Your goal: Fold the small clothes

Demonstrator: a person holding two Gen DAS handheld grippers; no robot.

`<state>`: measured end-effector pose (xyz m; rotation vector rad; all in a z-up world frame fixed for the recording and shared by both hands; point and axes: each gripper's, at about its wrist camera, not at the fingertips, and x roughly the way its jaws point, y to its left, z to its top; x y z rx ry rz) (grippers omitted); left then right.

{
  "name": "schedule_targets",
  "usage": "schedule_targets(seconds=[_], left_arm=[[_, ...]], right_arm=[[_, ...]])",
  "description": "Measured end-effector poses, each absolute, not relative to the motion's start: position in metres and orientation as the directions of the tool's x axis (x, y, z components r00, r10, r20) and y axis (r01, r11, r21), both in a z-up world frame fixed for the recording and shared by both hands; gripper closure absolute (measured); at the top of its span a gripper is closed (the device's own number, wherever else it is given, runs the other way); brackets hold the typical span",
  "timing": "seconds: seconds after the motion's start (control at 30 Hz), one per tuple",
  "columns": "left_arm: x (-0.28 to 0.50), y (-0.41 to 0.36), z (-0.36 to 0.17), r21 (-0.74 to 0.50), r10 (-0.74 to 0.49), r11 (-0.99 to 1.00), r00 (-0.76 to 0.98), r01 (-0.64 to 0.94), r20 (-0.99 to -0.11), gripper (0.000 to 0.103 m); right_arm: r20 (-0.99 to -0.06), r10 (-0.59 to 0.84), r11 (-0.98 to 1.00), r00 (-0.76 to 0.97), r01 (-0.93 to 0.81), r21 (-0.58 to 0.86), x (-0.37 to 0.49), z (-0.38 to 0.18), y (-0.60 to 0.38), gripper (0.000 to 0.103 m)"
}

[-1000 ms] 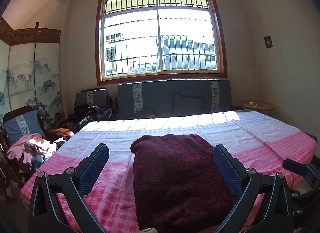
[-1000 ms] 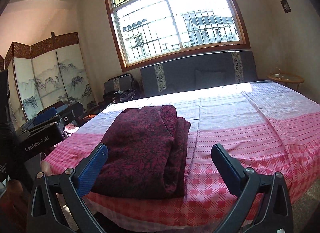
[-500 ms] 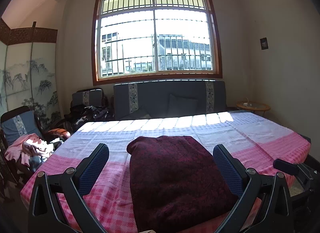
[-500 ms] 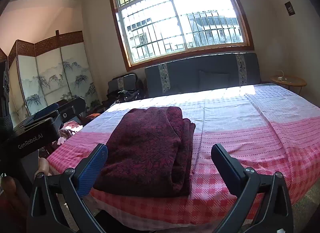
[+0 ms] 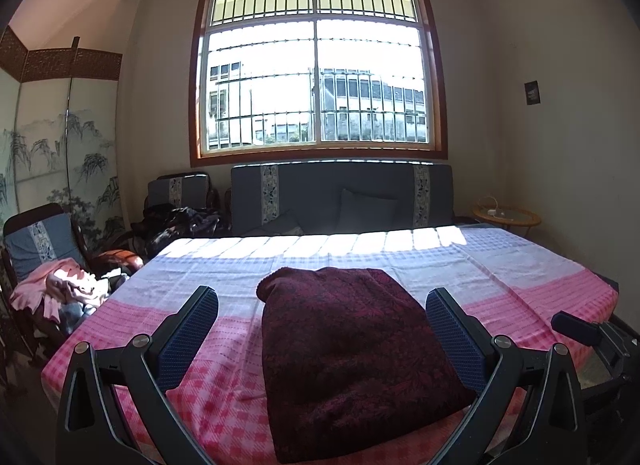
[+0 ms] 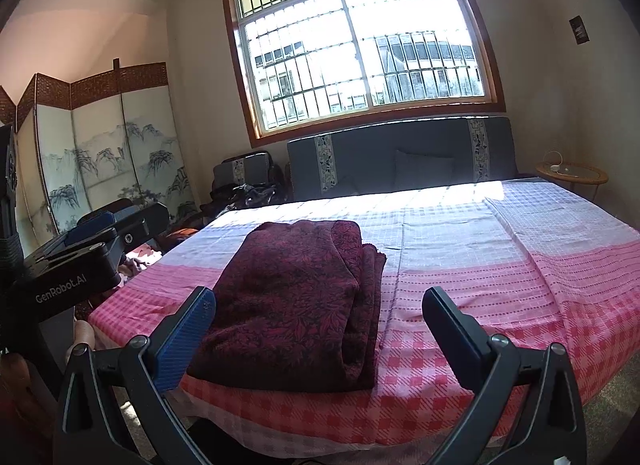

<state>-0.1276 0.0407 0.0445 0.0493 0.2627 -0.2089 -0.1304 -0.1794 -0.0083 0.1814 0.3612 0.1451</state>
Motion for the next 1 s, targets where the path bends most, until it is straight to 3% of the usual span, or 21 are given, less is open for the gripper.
schedule_targets(seconds=[0.47,0.8,1.0], left_arm=[[-0.143,0.054,0.042,0.005,-0.173,0.984,0.950,0.181,-0.261,0.000],[-0.132,0.054,0.033,-0.017,-0.165,0.985,0.928,0.169,-0.335,0.000],[-0.128,0.055,0.028,-0.010,-0.133,0.990,0.933,0.138,-0.334,0.000]], right_arm=[[-0.317,0.154,0.985,0.936,-0.119,0.127,-0.139,0.000,-0.154,0.000],[-0.328,0.146,0.986,0.933,-0.109,0.130,-0.141,-0.005,-0.153,0.000],[-0.347,0.144,0.984,0.927,-0.099,0.146,-0.139,-0.009,-0.154,0.000]])
